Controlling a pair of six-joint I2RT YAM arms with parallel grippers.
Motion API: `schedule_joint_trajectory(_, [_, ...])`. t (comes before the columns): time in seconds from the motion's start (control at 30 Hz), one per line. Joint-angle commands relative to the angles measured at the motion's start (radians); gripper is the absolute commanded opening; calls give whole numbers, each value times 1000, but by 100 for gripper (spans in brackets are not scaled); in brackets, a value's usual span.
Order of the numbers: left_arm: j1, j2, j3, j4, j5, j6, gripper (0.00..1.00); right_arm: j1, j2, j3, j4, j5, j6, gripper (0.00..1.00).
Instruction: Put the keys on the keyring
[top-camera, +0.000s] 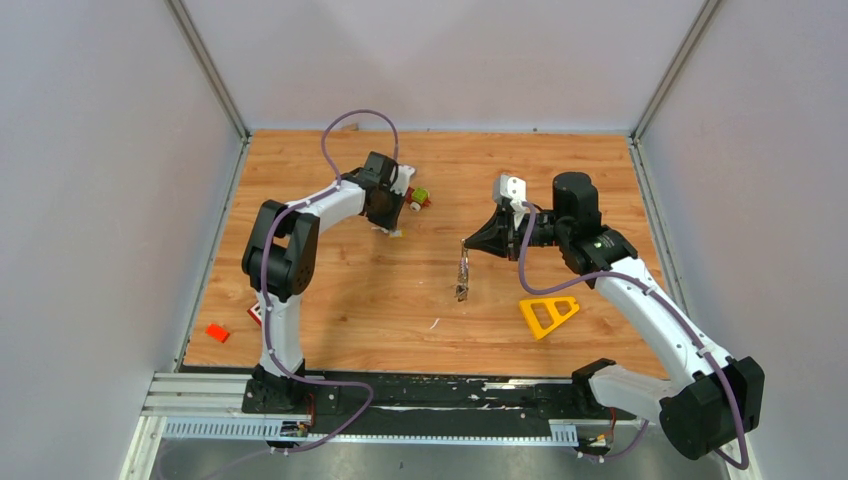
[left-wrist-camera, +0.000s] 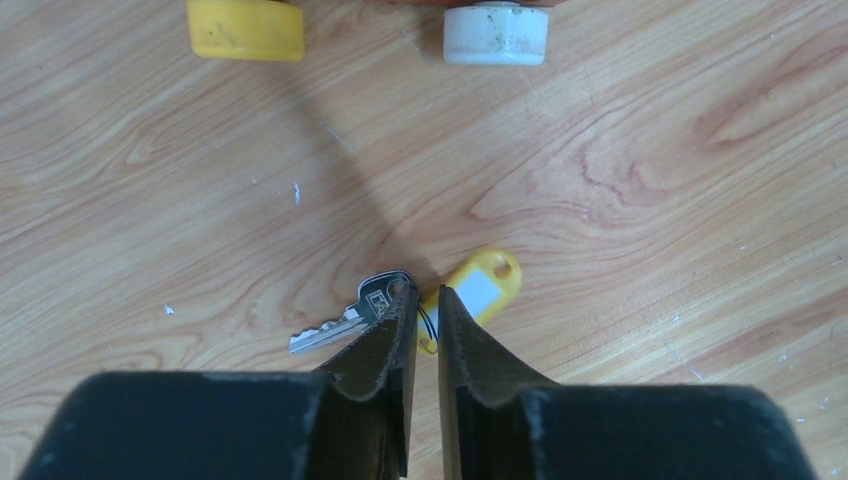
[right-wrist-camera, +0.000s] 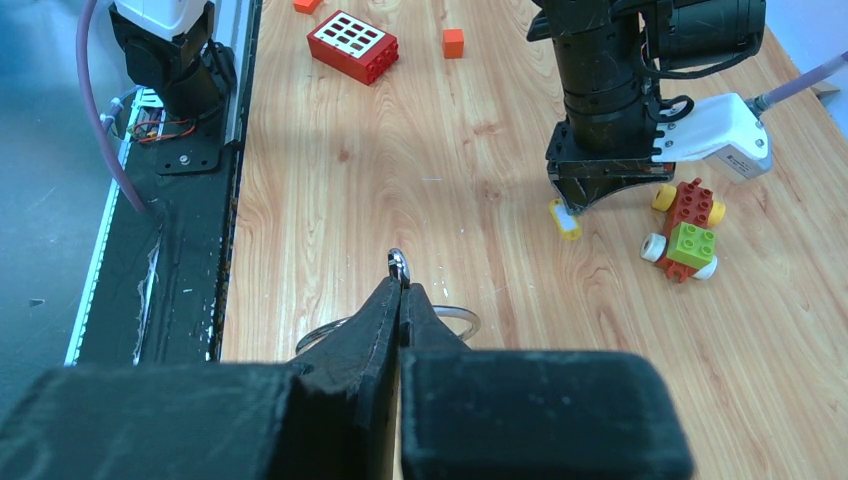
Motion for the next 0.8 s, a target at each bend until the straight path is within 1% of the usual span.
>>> schedule_joint_trajectory(0.0, [0, -53, 3, -39, 67, 65, 17, -4, -8, -1, 24, -29, -12, 0])
schedule_joint_trajectory(0.13, [-1, -107, -25, -65, 172, 183, 5, -4, -13, -3, 25, -27, -12, 0])
schedule_joint_trajectory(0.23, [-12, -151, -73, -87, 247, 282, 0, -4, -17, -5, 27, -27, -14, 0])
schedule_joint_trajectory(0.43, [-122, -231, -169, -159, 252, 449, 0, -5, -23, -6, 28, -31, -15, 0])
schedule_joint_trajectory(0.63, [-208, -312, -271, -159, 275, 524, 0, -4, -42, -11, 28, -39, -23, 0])
schedule_joint_trajectory(0.77, [-210, -365, -326, -111, 287, 525, 8, -4, -48, -14, 27, -42, -29, 0])
